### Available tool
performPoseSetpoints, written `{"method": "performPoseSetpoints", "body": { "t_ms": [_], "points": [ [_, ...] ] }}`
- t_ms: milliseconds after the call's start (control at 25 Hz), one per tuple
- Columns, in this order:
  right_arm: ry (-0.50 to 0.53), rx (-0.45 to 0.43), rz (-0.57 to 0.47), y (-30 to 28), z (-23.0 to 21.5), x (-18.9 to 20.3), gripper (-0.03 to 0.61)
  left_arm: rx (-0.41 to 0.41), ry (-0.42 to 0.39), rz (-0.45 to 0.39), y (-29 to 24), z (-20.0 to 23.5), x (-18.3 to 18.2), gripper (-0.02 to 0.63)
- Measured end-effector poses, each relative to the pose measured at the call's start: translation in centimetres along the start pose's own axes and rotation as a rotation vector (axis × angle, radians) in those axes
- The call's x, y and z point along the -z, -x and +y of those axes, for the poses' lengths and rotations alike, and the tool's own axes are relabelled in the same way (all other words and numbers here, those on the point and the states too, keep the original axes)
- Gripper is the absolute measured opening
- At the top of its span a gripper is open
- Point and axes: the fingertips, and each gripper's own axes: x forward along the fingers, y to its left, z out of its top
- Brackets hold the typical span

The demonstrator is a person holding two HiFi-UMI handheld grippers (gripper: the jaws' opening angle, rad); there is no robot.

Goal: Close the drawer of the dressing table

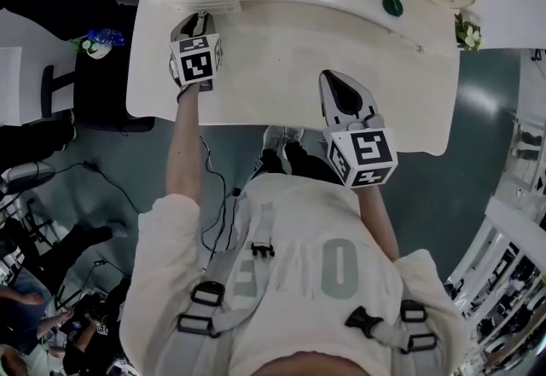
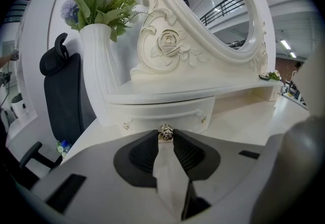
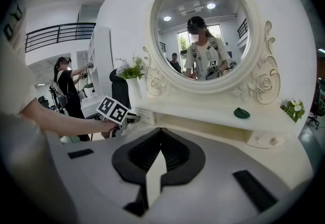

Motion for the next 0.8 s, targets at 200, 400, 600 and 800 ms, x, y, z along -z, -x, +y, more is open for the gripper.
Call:
{"method": "performPoseSetpoints", "body": {
  "t_ms": [200,400,600,800],
  "points": [
    [-0.003,0.003,0.0,-0.3,-0.4,-0.1,0.009,0.0,0.0,-0.008,-0.6,0.0,-0.5,0.103],
    [-0.008,0.007,0.004,-0.6,-0.6,0.0,0.009,0.003,-0.003,-0.003,-1.1,0.0,-0.7,0.103],
    [-0.008,0.006,0.005,-0.9,-0.8,-0.2,0.009,0.004,-0.006,-0.005,-1.3,0.1,-0.9,0.103],
    [-0.01,0.011,0.005,-1.0,-1.1,-0.2,0.009,0.004,0.003,-0.011,-1.6,0.1,-1.0,0.103]
  ]
}}
